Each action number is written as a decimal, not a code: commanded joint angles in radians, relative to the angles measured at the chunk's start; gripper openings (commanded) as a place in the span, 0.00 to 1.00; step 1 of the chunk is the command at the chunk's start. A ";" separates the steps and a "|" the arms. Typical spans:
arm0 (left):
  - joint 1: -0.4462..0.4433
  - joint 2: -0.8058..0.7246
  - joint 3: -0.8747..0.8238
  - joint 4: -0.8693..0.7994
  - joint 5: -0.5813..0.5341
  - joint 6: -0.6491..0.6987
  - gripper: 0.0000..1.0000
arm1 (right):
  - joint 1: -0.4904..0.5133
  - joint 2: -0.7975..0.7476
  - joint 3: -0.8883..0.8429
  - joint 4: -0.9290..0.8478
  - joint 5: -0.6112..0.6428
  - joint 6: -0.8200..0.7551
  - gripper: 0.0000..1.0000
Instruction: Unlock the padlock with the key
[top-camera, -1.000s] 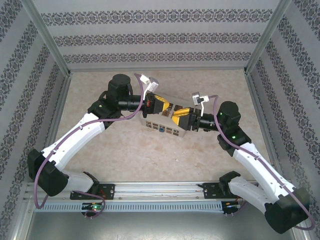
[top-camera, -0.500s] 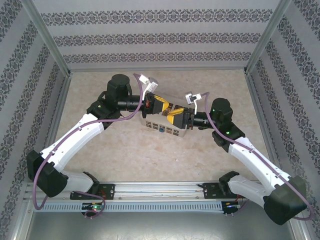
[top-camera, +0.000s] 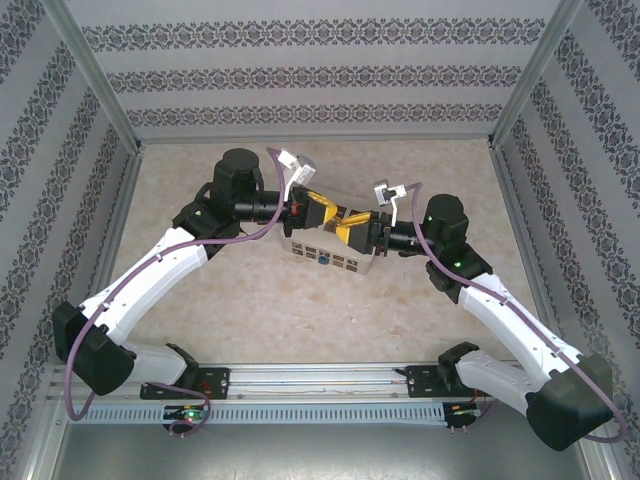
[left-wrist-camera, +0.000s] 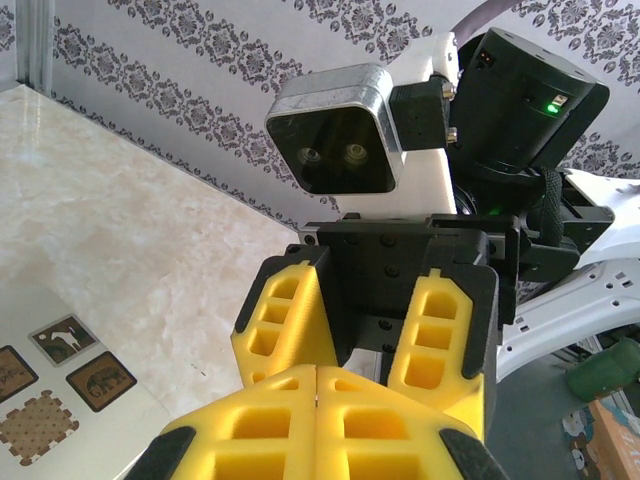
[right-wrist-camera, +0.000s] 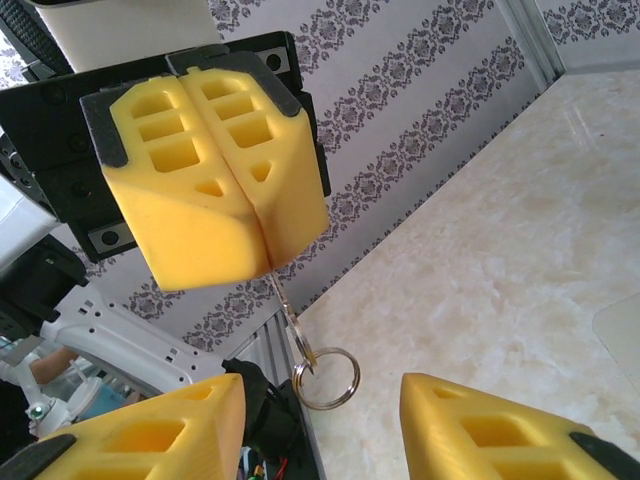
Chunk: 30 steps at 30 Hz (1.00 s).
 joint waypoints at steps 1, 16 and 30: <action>-0.009 -0.030 0.008 -0.027 0.003 0.028 0.00 | 0.002 -0.014 0.040 0.010 -0.012 -0.003 0.42; -0.009 -0.035 0.010 -0.040 0.006 0.039 0.00 | 0.049 0.014 0.058 0.019 0.014 -0.018 0.29; -0.009 -0.041 0.008 -0.035 0.010 0.033 0.00 | 0.048 -0.015 0.042 -0.068 0.088 -0.076 0.00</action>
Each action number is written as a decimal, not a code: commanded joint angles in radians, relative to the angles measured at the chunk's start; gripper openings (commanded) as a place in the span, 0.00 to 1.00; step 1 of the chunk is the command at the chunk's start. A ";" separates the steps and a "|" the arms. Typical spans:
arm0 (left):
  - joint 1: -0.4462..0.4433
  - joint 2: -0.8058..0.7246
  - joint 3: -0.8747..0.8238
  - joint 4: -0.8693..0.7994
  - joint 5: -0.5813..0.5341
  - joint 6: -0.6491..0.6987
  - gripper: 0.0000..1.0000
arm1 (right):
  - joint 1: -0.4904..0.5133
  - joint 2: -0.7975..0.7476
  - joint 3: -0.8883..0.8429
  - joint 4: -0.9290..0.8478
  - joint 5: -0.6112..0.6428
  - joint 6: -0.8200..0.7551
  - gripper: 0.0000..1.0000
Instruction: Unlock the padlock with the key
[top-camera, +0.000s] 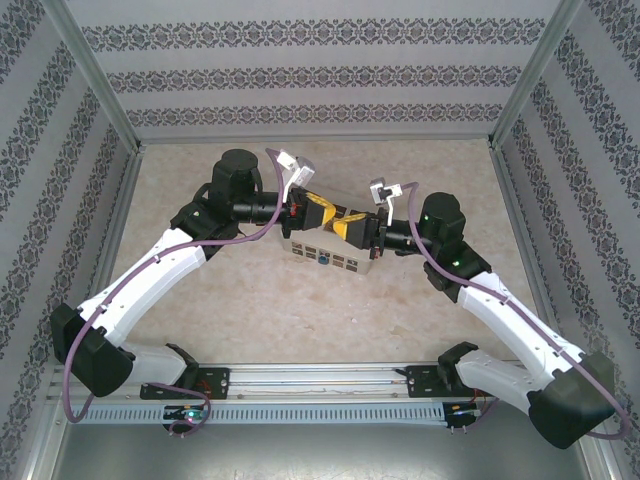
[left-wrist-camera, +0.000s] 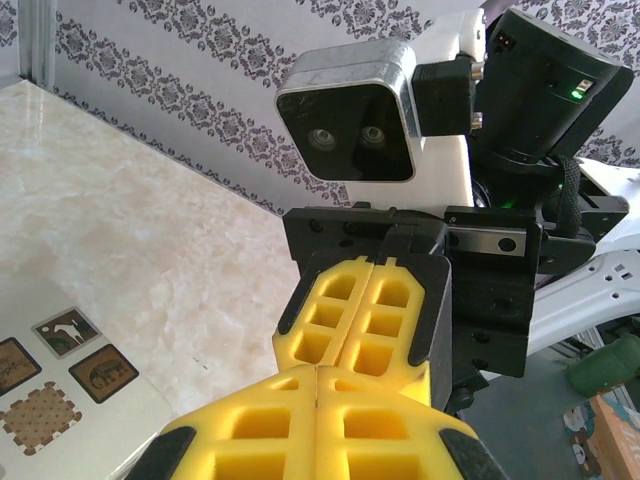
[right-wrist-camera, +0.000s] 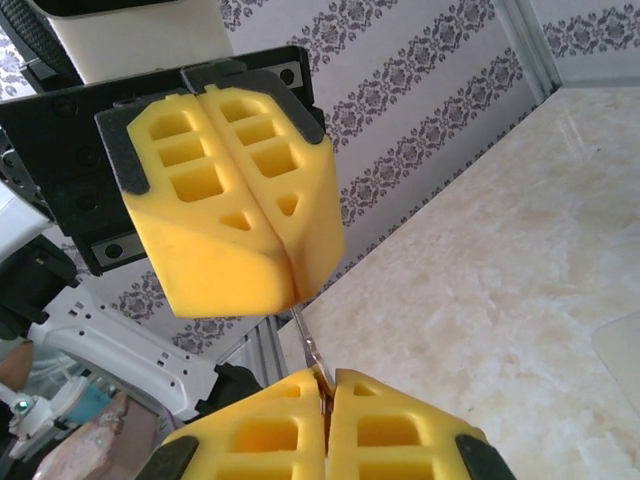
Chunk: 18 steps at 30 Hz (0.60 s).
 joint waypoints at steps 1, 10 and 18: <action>-0.009 -0.031 0.007 -0.011 0.013 0.023 0.00 | 0.010 -0.021 0.008 -0.042 0.040 -0.043 0.00; -0.002 -0.039 -0.006 0.026 -0.008 -0.009 0.25 | 0.007 -0.047 0.004 -0.146 0.065 -0.159 0.00; 0.030 -0.113 -0.086 0.049 -0.256 -0.019 0.70 | 0.001 -0.041 -0.033 -0.246 0.127 -0.267 0.00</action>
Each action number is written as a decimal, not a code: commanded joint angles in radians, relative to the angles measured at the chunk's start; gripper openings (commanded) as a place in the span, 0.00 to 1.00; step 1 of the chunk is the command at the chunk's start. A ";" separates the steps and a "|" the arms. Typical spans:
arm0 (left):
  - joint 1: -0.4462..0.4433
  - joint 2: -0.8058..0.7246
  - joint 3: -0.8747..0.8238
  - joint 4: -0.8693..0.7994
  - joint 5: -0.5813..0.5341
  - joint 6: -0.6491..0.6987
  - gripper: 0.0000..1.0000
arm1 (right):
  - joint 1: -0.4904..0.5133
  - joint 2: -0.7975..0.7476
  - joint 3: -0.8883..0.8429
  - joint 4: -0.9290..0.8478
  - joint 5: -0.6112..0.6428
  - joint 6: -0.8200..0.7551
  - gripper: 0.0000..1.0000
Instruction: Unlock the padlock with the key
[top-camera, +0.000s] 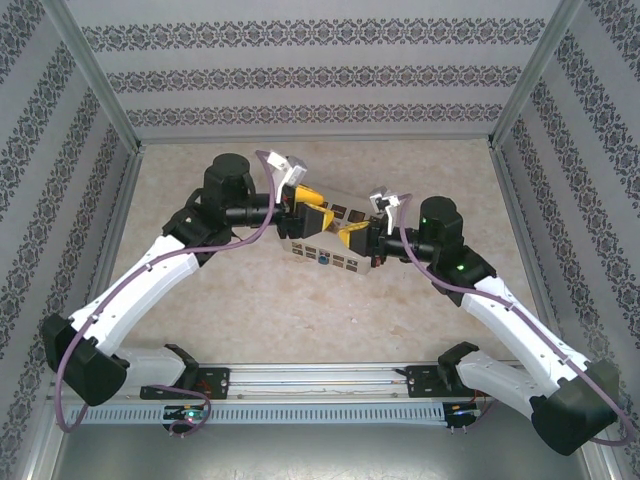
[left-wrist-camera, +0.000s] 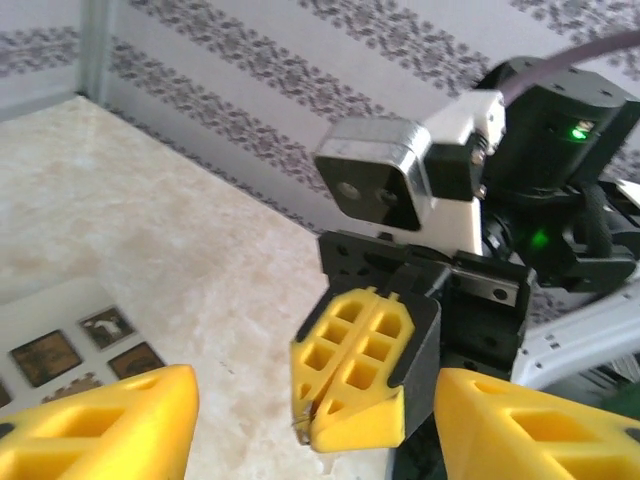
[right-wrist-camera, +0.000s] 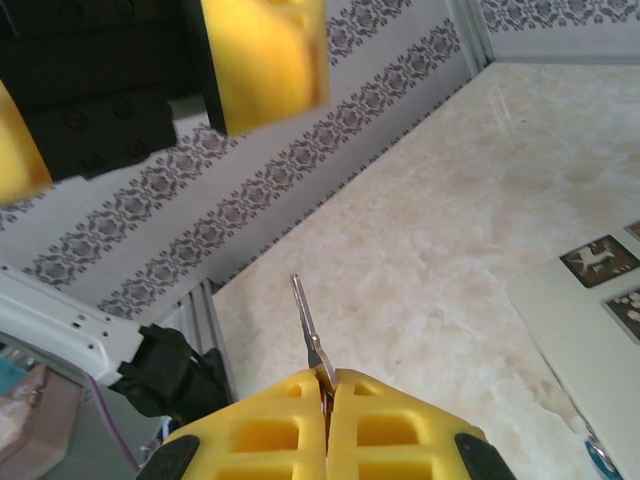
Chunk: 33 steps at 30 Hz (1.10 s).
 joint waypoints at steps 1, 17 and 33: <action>0.019 -0.057 -0.053 0.032 -0.176 0.008 0.73 | -0.006 0.001 -0.032 -0.045 0.045 -0.070 0.00; 0.061 -0.069 -0.377 0.098 -0.510 -0.144 0.88 | -0.119 0.301 -0.063 0.057 0.030 0.003 0.00; 0.013 0.225 -0.426 0.235 -0.340 -0.265 0.64 | -0.196 0.508 -0.033 0.068 -0.021 -0.014 0.00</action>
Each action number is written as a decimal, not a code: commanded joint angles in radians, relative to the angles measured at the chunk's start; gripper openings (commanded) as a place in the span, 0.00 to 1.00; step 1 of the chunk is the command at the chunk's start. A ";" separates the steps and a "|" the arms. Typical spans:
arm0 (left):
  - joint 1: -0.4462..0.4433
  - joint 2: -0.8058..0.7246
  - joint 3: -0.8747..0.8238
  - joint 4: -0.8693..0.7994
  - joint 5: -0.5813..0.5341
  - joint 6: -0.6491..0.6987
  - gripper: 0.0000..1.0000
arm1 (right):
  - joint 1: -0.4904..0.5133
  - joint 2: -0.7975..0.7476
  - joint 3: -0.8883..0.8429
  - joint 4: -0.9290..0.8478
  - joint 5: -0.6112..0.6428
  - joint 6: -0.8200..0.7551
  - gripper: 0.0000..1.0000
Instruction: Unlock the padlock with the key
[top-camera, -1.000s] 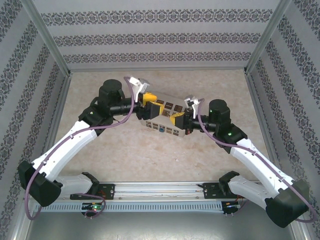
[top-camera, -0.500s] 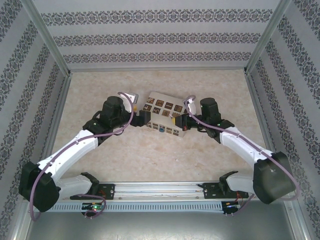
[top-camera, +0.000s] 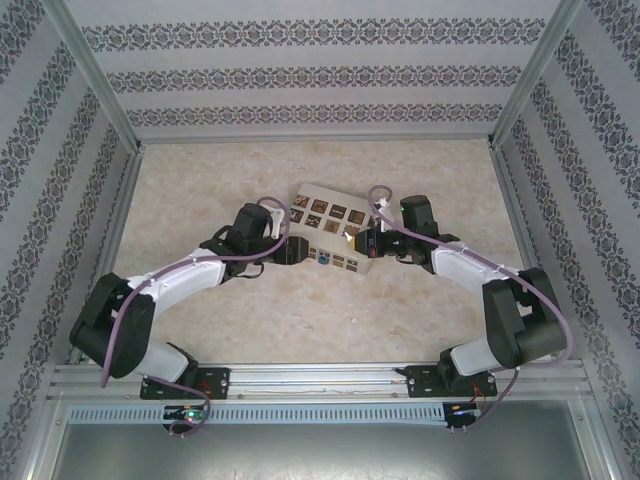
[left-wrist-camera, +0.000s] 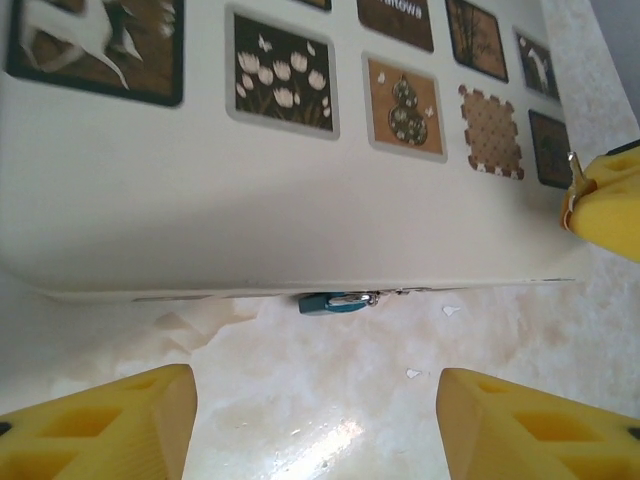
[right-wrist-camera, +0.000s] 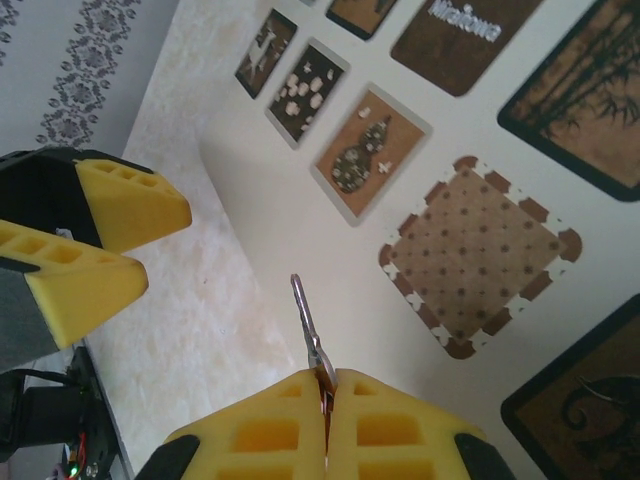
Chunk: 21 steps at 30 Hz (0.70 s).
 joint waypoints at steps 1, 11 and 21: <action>-0.031 0.038 0.007 0.074 0.031 -0.031 0.63 | -0.007 0.029 0.021 0.020 -0.024 -0.007 0.00; -0.044 0.106 -0.017 0.182 0.007 -0.083 0.62 | 0.015 0.052 -0.024 0.028 -0.039 0.008 0.00; -0.043 0.089 -0.072 0.220 -0.025 -0.095 0.61 | 0.088 0.072 -0.070 0.094 -0.036 0.071 0.00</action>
